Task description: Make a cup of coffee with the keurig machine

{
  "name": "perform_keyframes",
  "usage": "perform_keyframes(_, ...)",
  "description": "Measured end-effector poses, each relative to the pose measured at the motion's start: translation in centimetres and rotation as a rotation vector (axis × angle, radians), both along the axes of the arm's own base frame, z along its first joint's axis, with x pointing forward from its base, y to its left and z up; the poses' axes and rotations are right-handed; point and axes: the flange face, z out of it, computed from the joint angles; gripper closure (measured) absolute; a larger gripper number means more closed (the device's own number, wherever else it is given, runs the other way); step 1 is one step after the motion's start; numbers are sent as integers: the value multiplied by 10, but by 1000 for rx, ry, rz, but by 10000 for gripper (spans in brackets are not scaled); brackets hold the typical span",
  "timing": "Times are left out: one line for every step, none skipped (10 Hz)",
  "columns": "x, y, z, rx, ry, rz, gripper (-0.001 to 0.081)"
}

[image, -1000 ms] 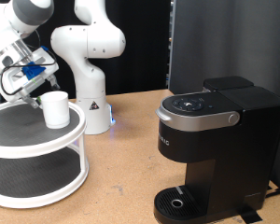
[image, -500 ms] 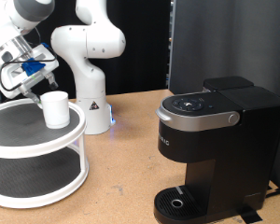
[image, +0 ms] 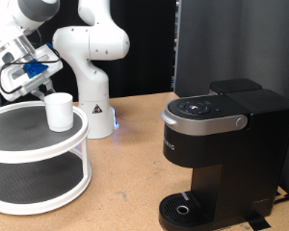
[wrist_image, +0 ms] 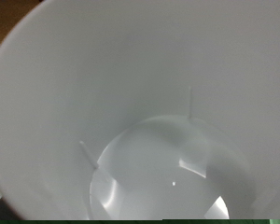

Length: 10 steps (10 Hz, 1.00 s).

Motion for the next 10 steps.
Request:
perform_keyframes(2,1,1,-3,0,-5,705)
perform_keyframes(3,2,1,-4,0,-4,739)
perform_keyframes(3,3,1,-5,0,-3,739)
perform_keyframes(3,3,1,-5,0,-3,739)
perform_keyframes(4,3,1,-4,-1,-3,739)
perform_keyframes(4,4,2,-1,-1,-1,739)
perform_keyframes(5,6,6,10,2,5,739)
perform_keyframes(7,8,12,29,5,11,739)
perform_keyframes(8,11,22,51,4,15,739)
perform_keyframes(9,14,34,68,-1,20,739)
